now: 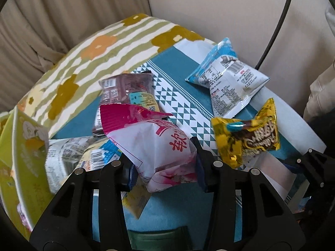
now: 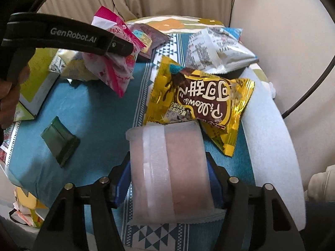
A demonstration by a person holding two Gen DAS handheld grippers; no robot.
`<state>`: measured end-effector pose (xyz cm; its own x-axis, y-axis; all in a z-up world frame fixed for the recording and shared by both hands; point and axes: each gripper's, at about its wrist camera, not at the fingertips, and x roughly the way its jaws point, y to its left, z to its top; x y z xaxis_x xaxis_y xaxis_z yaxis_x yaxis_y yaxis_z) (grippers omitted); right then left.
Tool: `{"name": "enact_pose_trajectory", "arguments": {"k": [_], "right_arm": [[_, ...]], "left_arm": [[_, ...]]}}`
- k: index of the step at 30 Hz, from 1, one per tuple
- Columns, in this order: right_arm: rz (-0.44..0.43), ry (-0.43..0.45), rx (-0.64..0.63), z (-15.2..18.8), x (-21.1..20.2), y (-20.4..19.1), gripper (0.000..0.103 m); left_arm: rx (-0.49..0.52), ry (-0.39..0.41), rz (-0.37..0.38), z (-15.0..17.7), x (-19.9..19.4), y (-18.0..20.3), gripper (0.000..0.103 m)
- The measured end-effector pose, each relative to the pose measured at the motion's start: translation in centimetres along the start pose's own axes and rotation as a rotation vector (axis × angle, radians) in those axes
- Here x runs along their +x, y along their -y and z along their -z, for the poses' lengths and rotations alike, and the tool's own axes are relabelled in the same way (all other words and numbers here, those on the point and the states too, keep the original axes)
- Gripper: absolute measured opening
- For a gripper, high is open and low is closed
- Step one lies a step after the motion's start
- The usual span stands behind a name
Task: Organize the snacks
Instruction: 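Grasp the white-and-pink bag with the left tool while the right tool grasps the clear pink pack, then carry the white-and-pink bag into the box with the left tool while the right tool carries the pink pack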
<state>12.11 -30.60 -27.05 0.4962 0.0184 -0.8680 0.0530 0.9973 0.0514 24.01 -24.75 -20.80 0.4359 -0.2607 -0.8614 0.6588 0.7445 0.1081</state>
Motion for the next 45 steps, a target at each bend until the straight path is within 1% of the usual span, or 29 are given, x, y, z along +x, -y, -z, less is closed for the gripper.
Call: {"name": "enact_pose_trajectory", "arguments": {"k": [7,12,14,19,22,25,29,34,39,40,45], "right_arm": [[-0.008,0.044,-0.019,-0.6,-2.5,-0.9,0.059],[-0.028,0.09,-0.055,-1.2,-4.9,-1.9,0.059],[-0.041,0.107,-0.075,-2.2,-5.4,-2.1,0.059],[-0.076,0.162,-0.134,-4.1,-8.0,-3.8,0.059],[-0.11,0.197,-0.166,-5.6,-9.4,-5.4,0.059],[-0.136,0.23,-0.206,-7.6,-10.4,-7.4,0.059],[-0.166,0.261,-0.241,-10.3,-11.4,-10.4,0.059],[-0.207,0.291,-0.26,-14.1,-11.6,-15.3,0.059],[-0.242,0.291,-0.249,-18.4,-9.8,-20.5,0.059],[-0.248,0.288,-0.246,-19.1,-9.3,-21.3,0.059],[-0.26,0.263,-0.239,-23.2,-6.3,-26.4,0.059]], "left_arm": [[-0.054,0.042,-0.02,0.4,-3.4,-0.8,0.04],[-0.112,0.083,-0.041,1.4,-6.9,-1.9,0.04],[-0.145,0.101,-0.049,1.9,-8.4,-2.6,0.04],[-0.219,0.142,-0.118,3.3,-12.6,-4.7,0.04],[-0.272,0.165,-0.16,4.4,-15.2,-6.8,0.04],[-0.316,0.183,-0.204,5.7,-17.5,-9.6,0.04],[-0.389,0.204,-0.247,7.5,-19.8,-14.5,0.04],[-0.436,0.216,-0.284,9.1,-21.0,-21.3,0.04],[-0.483,0.206,-0.294,10.8,-20.5,-29.0,0.04],[-0.495,0.199,-0.287,11.2,-20.1,-30.9,0.04],[-0.513,0.15,-0.253,12.1,-17.2,-36.9,0.04]]}}
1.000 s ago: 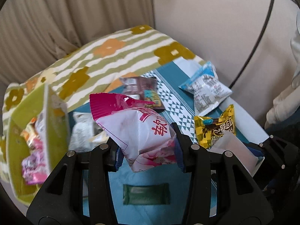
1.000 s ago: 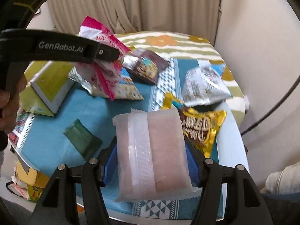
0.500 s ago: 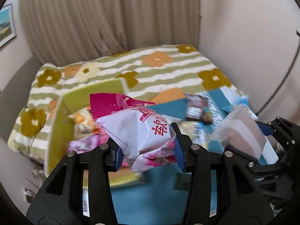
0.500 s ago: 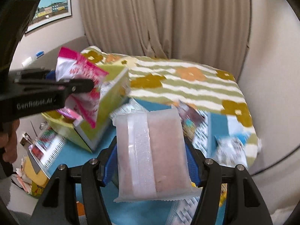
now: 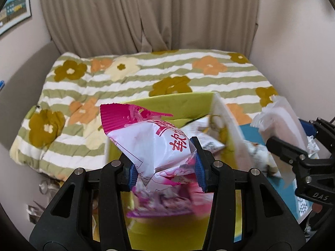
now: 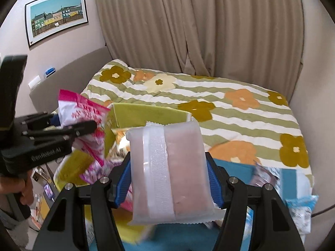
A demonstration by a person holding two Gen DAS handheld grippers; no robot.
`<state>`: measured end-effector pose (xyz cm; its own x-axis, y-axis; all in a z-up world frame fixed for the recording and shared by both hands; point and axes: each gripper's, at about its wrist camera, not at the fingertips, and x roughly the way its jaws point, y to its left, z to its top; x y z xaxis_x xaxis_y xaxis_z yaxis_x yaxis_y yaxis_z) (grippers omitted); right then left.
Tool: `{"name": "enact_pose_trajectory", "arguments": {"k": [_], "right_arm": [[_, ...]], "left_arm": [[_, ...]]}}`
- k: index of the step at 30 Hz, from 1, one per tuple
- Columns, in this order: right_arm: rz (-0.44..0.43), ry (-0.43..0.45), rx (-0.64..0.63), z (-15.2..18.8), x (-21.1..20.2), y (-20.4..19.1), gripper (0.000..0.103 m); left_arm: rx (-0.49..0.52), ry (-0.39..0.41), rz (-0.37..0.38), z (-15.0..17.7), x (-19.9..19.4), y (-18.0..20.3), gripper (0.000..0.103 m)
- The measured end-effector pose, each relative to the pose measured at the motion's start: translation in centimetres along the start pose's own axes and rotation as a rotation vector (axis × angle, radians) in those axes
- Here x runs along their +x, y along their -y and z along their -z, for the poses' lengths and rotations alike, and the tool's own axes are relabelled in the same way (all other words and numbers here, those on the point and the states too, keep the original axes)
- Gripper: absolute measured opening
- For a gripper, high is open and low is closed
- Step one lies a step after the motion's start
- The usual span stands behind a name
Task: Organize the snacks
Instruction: 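Carry the white-and-pink bag into the box with the left tool while the right tool carries the pink pack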
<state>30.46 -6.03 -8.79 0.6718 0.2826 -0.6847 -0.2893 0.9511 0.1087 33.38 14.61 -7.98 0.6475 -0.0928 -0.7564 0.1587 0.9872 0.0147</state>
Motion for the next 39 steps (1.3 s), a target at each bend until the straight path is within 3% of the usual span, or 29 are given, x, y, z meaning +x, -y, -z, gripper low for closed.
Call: {"name": "enact_pose_trajectory", "arguments": {"k": [10,11,12,14,17,27,36,38,39], "right_arm": [[0.021,-0.083,0.048,-2.6,7.0,-2.9,0.059],[0.023,-0.088,0.051,-2.6,7.3,-3.0,0.059],[0.024,-0.094,0.054,-2.7,7.6,-2.9,0.059],[0.028,-0.106,0.057,-2.7,8.1,-3.0,0.059],[0.023,-0.115,0.061,-2.8,8.6,-3.0,0.059],[-0.04,-0.142,0.058,-3.5,9.6,-2.9,0.059],[-0.069,-0.203,0.036,-4.8,13.6,-3.9,0.06],[-0.09,-0.216,0.059,-4.8,14.4,-3.9,0.061],[-0.108,-0.212,0.071,-4.9,14.5,-3.9,0.069]], "left_arm": [[0.019,-0.139,0.069,-0.2,8.3,-3.2,0.044],[0.028,-0.148,0.073,-0.1,8.7,-3.1,0.053],[0.036,-0.151,0.066,0.0,8.8,-3.1,0.078],[0.043,-0.132,0.043,0.4,8.4,-3.1,0.103],[0.015,-0.118,0.066,1.2,7.4,-3.8,0.103],[-0.033,-0.131,0.0,3.6,4.6,-4.7,0.103],[-0.094,-0.146,-0.003,4.3,4.6,-5.5,0.103],[-0.1,-0.148,-0.006,4.5,4.6,-5.8,0.103],[-0.105,-0.15,-0.005,4.5,4.7,-5.9,0.103]]}}
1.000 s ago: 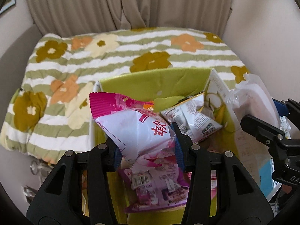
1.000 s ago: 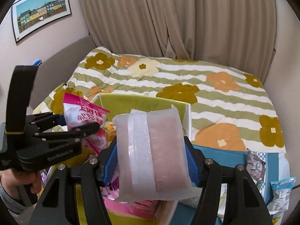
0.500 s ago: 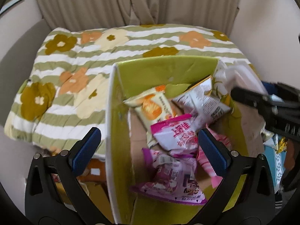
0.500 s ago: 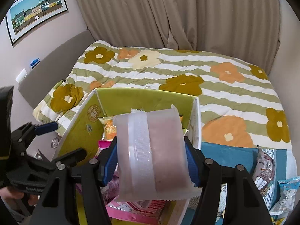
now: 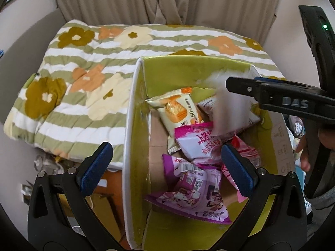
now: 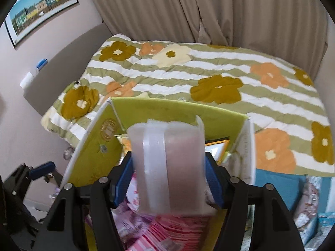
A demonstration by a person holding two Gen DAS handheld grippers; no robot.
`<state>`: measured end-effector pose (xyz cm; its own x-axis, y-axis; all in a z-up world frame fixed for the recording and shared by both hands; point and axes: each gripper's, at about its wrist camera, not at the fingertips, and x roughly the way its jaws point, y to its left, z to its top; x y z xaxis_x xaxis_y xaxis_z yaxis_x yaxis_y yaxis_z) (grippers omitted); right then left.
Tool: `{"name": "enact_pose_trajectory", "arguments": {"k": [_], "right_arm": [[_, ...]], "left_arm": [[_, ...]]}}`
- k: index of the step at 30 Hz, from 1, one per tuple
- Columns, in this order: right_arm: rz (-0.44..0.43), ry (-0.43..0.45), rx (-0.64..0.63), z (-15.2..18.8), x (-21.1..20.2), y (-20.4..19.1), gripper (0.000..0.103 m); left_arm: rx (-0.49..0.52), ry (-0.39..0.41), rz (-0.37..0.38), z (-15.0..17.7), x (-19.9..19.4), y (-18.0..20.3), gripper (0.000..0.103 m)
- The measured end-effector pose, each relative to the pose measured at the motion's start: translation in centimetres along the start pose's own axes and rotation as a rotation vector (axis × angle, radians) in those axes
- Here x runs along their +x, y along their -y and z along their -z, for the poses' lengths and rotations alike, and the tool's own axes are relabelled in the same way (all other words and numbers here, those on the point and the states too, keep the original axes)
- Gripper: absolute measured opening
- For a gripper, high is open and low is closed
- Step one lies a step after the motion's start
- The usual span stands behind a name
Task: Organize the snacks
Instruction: 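Carry the white-and-pink bag into the box with the left tool while the right tool carries the pink pack, then open both tools over the box and withdraw toward the remaining snacks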
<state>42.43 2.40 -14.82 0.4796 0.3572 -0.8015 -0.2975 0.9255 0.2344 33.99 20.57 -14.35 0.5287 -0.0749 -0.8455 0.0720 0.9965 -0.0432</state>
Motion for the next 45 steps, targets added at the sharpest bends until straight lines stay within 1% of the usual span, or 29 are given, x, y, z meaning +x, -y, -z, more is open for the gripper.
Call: {"name": "enact_pose_trajectory", "arguments": {"k": [1,2,3,9,16,21,26,31,36,38,41,45], "right_arm": [[-0.016,0.015,0.008,0.0,-0.1,0.0,0.085],[-0.018,0.02,0.007,0.1,-0.2,0.0,0.092],[-0.015,0.024,0.003,0.2,-0.4,-0.1,0.096],[0.004,0.043,-0.009,1.4,-1.3,-0.3,0.096],[0.035,0.097,-0.007,1.8,-3.6,-0.8,0.096],[0.062,0.146,0.005,2.2,-6.2,-1.4,0.096],[0.107,0.188,0.009,3.0,-9.3,-2.0,0.096],[0.152,0.206,0.024,4.5,-12.2,-2.2,0.096],[0.202,0.241,0.049,6.7,-15.5,-1.7,0.096],[0.229,0.27,0.046,8.1,-17.3,-1.4,0.096],[0.259,0.313,0.04,10.2,-19.9,-0.7,0.096],[0.26,0.34,0.049,13.1,-22.7,0.8,0.096]], "left_arm": [[-0.005,-0.001,0.002,0.0,0.0,-0.1,0.103],[-0.009,-0.002,0.005,0.1,0.0,-0.3,0.103],[-0.013,-0.002,0.007,0.2,0.0,-0.4,0.103],[-0.015,0.0,0.017,0.6,-0.4,-0.5,0.102],[0.003,0.042,0.023,0.4,-2.4,-0.5,0.103],[0.013,0.08,0.03,0.3,-4.7,-0.6,0.103],[0.021,0.116,0.039,0.4,-7.1,-0.4,0.103],[0.04,0.162,0.004,1.0,-9.6,0.5,0.103],[0.034,0.21,-0.027,2.8,-12.6,2.2,0.103],[0.033,0.238,-0.043,3.8,-13.8,3.3,0.103],[0.02,0.274,-0.04,5.5,-15.3,5.0,0.103],[-0.003,0.274,-0.024,7.9,-16.5,8.0,0.103]]}}
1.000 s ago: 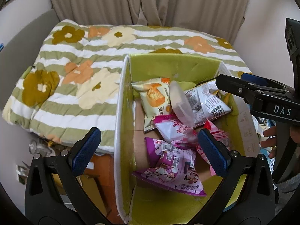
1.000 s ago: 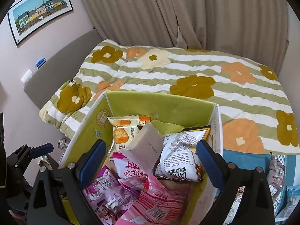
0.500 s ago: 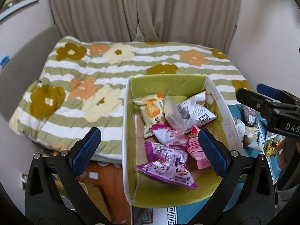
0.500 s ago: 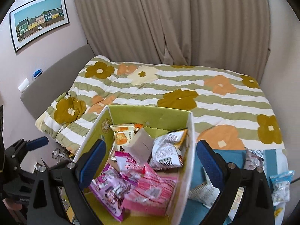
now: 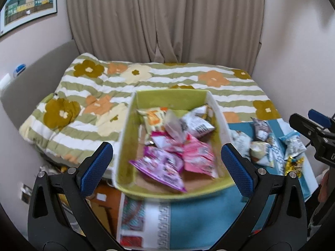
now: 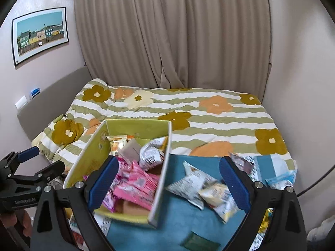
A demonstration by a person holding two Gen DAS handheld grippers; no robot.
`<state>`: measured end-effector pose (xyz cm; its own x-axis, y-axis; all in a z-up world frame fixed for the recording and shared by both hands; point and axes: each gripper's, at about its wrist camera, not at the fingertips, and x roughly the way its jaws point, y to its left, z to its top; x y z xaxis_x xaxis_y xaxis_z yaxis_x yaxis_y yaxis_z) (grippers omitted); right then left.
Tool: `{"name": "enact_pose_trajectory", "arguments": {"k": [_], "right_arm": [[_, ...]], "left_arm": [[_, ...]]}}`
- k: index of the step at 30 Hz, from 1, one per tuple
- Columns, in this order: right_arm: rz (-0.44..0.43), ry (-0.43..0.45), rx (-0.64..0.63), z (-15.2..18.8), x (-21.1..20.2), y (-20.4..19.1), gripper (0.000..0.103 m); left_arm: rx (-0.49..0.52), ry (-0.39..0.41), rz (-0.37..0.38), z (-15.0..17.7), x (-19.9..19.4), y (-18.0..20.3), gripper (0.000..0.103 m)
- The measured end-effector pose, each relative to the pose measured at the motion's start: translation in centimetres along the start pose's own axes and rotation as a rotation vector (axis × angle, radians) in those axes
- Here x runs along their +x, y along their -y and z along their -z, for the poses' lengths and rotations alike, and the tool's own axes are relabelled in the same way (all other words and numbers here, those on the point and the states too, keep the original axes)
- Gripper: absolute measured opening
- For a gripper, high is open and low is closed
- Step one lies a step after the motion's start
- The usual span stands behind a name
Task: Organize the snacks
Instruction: 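Open both tools over the box and withdraw toward the remaining snacks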
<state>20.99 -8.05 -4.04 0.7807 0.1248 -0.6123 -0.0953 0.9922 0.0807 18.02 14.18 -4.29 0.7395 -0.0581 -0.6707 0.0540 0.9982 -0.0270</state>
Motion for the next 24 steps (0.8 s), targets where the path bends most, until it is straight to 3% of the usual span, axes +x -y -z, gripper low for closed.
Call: {"name": "enact_pose_trajectory", "arguments": {"k": [8,13,18,24], "right_arm": [[0.048,0.014,0.027,4.2,-5.5,6.8,0.096],[0.082,-0.005,0.033,6.7,-7.5,11.4,0.096],[0.103,-0.046,0.052,9.3,-7.9,15.2,0.096],[0.125,-0.114,0.049,12.0,-6.5,19.0,0.096]], "left_arm": [[0.031,-0.025,0.056,3.7,-2.1,8.0,0.103],[0.065,-0.092,0.097,6.8,-1.5,13.2,0.103],[0.101,-0.147,0.133,10.2,0.2,17.6,0.103],[0.215,-0.223,0.162,13.2,3.5,22.1,0.103]]}}
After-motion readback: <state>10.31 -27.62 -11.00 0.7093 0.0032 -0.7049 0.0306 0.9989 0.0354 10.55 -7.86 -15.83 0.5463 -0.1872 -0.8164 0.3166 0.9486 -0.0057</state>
